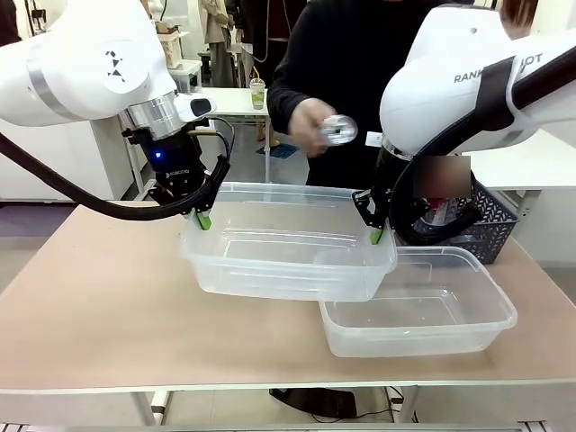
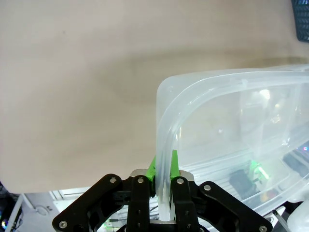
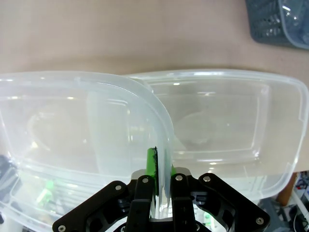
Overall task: Sort the waste into each basket.
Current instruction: Offer the picked Organizing box to the human.
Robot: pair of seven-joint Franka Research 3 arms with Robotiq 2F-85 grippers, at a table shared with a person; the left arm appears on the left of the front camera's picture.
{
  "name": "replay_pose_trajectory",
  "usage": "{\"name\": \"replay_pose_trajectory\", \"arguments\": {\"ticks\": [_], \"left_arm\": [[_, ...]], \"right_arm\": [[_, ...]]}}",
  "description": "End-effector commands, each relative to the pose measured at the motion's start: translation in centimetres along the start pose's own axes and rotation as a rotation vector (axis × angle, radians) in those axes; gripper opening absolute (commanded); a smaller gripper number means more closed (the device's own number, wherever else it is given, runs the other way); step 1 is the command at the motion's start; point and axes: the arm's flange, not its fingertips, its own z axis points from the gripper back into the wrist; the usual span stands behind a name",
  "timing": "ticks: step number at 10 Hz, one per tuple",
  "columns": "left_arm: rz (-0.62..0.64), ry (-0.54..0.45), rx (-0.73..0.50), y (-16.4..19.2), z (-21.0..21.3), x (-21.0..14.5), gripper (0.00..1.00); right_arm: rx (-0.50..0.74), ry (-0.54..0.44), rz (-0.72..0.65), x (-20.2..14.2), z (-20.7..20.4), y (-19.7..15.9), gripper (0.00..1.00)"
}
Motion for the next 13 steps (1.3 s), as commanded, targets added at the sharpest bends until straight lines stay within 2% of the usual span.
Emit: {"name": "replay_pose_trajectory", "arguments": {"ticks": [1,13], "left_arm": [[-0.012,-0.007,-0.008,-0.17,0.57,0.13,0.07],[-0.012,-0.007,-0.008,-0.17,0.57,0.13,0.07]], "right_arm": [[0.000,0.006,0.000,-0.10,0.07,-0.15,0.05],[0.000,0.006,0.000,-0.10,0.07,-0.15,0.05]]}}
